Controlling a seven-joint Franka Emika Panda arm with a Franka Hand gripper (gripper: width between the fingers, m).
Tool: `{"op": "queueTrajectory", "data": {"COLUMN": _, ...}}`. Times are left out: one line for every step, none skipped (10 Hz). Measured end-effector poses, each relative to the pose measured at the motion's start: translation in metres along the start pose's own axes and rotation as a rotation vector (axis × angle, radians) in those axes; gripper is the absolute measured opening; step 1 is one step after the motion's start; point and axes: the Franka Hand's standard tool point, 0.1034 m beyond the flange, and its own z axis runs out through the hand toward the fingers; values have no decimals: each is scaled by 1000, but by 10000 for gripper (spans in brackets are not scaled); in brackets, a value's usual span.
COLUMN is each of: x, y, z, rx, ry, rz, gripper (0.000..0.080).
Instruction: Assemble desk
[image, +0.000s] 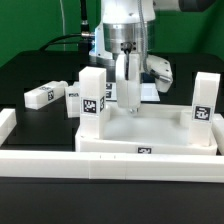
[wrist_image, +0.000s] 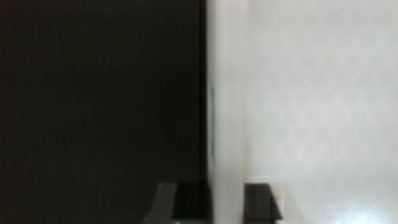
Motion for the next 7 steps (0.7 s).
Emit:
{"op": "queueTrajectory", "data": {"x": 9, "y": -1, "z": -1, "rx": 2, "ry": 6, "rz": -44, "gripper": 63}}
{"op": "queueTrajectory", "data": {"x": 7, "y": 0, "z": 0, "rx": 0, "ry": 6, "rz": -43, "gripper": 63}}
{"op": "queueTrajectory", "data": {"x": 7, "y": 1, "z": 0, "rx": -1, "ry": 7, "rz": -54, "gripper": 63}}
{"op": "queueTrajectory", "data": {"x": 8, "y": 1, "z": 1, "rx": -2, "ry": 8, "rz": -133, "gripper": 63}}
{"op": "queueTrajectory", "data": {"x": 8, "y": 1, "z": 1, "rx": -3, "ry": 8, "rz": -197, "gripper": 63}}
{"op": "queueTrajectory", "data": {"x": 8, "y": 1, "z": 1, "rx": -4, "ry": 8, "rz": -240, "gripper": 63}}
{"op": "queueTrajectory", "data": {"x": 11, "y": 1, "z": 2, "rx": -3, "ry": 11, "rz": -293, "gripper": 63}}
